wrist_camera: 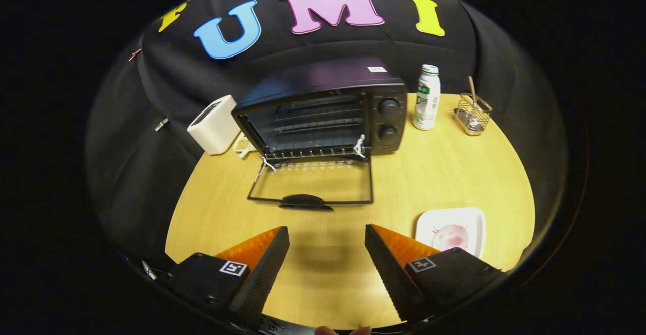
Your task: Open the toaster oven, put the food inside, and close the toaster oven door.
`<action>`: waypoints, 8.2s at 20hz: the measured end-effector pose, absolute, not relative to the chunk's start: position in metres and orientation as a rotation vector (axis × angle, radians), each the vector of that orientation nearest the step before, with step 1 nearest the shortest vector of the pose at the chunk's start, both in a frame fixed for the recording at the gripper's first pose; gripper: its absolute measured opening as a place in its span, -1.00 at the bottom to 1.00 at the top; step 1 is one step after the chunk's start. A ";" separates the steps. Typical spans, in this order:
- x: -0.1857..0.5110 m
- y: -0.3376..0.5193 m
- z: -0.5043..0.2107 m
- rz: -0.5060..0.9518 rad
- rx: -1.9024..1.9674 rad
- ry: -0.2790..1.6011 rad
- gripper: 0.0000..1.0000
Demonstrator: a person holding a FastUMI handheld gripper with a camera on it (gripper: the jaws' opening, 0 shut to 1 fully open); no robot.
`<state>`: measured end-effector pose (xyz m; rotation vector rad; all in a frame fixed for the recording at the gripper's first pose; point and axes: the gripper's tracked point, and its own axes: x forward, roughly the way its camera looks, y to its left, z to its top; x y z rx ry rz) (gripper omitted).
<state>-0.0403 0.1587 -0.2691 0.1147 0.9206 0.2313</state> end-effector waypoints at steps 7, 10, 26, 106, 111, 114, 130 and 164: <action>-0.057 0.017 -0.295 0.155 0.134 1.201 0.99; -0.047 -0.031 -0.311 0.132 0.152 1.270 0.98; -0.047 -0.106 -0.411 0.049 0.195 1.525 -0.62; -0.002 0.272 -0.323 -0.017 0.573 1.144 0.97; -0.023 0.249 -0.380 0.018 0.152 1.164 0.98; -0.012 0.242 -0.405 0.022 0.040 1.130 0.98; 0.018 0.238 -0.428 -0.007 -0.056 1.118 0.99; 0.028 0.185 -0.138 0.059 0.021 0.429 0.98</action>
